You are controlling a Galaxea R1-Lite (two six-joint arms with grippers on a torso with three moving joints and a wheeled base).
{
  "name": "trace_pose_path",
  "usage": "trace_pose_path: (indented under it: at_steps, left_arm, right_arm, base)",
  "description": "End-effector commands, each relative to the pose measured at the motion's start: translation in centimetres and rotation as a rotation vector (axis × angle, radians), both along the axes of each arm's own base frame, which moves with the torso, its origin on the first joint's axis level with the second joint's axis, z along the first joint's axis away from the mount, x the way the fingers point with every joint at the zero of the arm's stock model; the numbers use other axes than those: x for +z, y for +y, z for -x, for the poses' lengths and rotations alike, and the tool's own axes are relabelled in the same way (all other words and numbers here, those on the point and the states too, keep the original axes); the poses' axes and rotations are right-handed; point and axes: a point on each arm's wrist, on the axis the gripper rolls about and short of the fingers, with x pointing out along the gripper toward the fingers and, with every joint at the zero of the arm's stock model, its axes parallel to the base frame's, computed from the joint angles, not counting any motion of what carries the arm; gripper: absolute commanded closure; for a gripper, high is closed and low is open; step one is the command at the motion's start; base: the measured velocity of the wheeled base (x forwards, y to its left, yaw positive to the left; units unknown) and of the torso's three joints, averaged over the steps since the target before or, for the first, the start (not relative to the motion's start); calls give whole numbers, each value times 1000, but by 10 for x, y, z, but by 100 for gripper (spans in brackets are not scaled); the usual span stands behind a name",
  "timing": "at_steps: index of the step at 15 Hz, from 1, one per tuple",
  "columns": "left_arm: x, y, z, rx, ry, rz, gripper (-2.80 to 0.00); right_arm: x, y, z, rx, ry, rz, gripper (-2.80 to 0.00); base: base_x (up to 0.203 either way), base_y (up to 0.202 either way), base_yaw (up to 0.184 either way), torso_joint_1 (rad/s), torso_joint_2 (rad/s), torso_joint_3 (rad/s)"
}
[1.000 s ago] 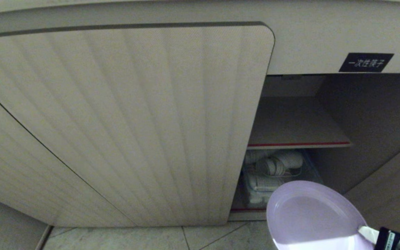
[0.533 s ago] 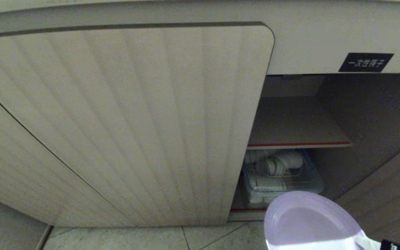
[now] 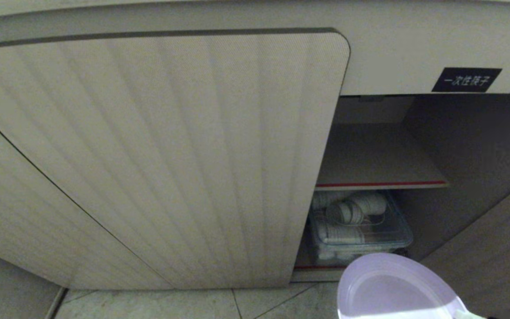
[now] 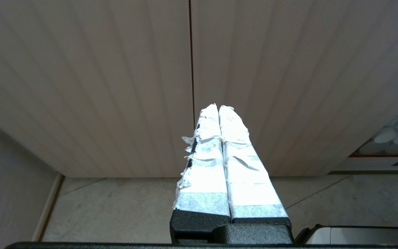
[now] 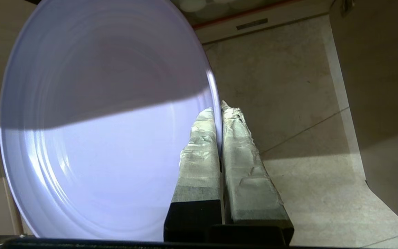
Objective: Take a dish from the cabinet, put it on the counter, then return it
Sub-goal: Place it on the table
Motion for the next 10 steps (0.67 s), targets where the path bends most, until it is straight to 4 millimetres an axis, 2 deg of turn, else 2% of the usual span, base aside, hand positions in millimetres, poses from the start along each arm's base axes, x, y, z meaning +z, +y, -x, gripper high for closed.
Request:
trace_pose_path:
  at_steps: [1,10]
  left_arm:
    - [0,0,0,0,-1,0,0]
    - [0,0,0,0,-1,0,0]
  right_arm:
    - [-4,-1,2,0,6,-1,0]
    - [-6,0,8,47,-8,9,0]
  base:
    - [0,0,0,0,0,0]
    - [0,0,0,0,0,0]
